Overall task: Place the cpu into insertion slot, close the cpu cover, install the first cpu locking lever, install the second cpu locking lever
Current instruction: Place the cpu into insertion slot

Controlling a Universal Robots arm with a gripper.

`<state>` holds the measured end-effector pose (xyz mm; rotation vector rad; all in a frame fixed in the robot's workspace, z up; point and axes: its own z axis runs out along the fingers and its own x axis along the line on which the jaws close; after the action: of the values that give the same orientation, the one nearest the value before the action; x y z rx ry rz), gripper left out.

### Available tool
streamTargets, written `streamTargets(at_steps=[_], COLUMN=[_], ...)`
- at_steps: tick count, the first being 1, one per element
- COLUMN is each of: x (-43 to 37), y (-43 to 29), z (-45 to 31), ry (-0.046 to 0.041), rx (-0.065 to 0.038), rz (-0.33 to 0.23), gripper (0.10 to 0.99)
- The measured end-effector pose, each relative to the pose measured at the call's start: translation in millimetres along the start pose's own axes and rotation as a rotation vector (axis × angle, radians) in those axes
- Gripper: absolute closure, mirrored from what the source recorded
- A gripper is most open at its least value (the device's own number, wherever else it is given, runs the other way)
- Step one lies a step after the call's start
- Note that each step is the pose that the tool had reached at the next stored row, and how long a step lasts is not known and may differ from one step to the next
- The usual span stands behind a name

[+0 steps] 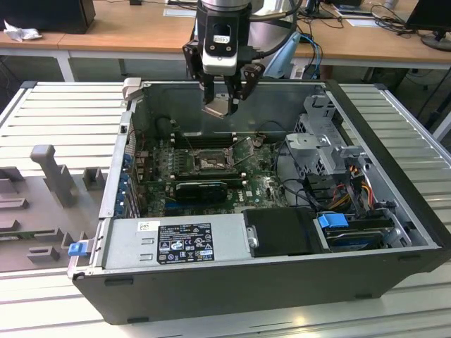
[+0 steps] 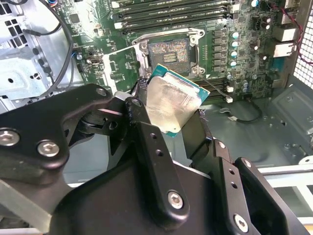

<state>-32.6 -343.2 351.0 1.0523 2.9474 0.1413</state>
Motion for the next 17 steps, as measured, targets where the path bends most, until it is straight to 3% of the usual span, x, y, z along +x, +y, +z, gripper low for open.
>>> streamTargets(at_steps=[17], x=[0.0], y=[-0.1], z=[1.6], ry=[-0.0078], rx=[-0.002], rz=[0.088], gripper=[0.557])
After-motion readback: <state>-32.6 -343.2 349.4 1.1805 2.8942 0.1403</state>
